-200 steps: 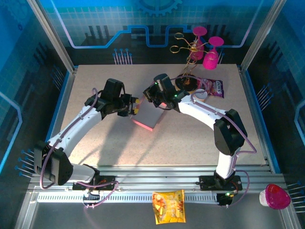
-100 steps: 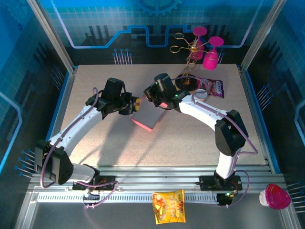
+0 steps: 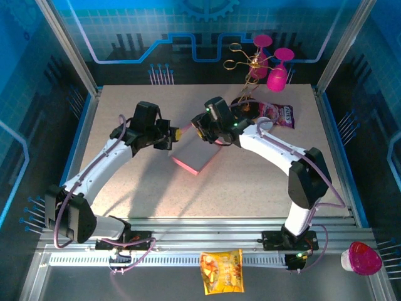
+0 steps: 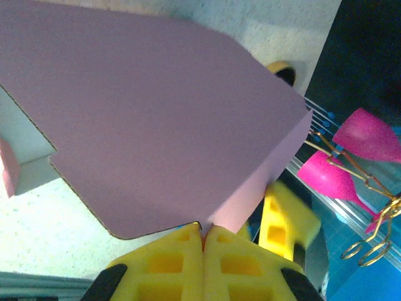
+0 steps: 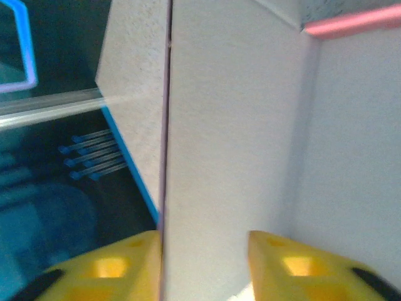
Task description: Fold the paper box
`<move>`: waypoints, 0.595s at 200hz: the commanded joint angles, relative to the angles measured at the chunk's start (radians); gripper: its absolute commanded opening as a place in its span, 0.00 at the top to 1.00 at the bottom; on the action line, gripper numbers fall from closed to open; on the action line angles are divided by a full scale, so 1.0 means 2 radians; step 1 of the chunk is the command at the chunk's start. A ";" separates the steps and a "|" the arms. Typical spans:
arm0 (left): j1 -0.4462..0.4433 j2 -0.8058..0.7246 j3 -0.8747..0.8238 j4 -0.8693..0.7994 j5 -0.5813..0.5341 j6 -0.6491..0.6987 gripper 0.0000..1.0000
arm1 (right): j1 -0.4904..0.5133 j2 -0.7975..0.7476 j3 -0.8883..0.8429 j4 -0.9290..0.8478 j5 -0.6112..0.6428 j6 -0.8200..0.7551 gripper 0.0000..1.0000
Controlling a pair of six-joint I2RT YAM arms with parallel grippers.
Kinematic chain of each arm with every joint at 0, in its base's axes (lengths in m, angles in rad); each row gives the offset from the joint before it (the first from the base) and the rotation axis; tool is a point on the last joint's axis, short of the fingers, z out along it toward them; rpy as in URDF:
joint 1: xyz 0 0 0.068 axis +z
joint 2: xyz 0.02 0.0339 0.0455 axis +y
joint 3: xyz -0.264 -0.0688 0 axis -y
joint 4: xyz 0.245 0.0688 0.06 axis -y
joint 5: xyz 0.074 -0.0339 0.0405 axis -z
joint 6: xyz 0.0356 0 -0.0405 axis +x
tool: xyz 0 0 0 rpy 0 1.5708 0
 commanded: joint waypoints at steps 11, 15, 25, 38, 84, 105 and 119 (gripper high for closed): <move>0.058 -0.015 0.006 -0.016 0.056 0.080 1.00 | -0.041 -0.061 0.047 -0.148 0.030 -0.127 0.47; 0.066 -0.014 0.008 -0.015 0.068 0.091 1.00 | -0.048 -0.066 0.046 -0.155 0.033 -0.136 0.47; 0.082 -0.010 0.015 -0.019 0.093 0.117 1.00 | -0.066 -0.077 0.041 -0.160 0.030 -0.165 0.46; 0.095 -0.006 0.018 -0.021 0.116 0.140 1.00 | -0.087 -0.077 0.046 -0.172 0.016 -0.203 0.46; 0.112 0.012 0.033 -0.004 0.177 0.183 1.00 | -0.115 -0.020 0.119 -0.181 -0.038 -0.274 0.52; 0.113 0.019 0.052 -0.011 0.192 0.215 1.00 | -0.118 0.015 0.155 -0.183 -0.053 -0.279 0.54; 0.113 0.022 0.057 -0.017 0.201 0.231 1.00 | -0.119 0.034 0.180 -0.185 -0.058 -0.283 0.54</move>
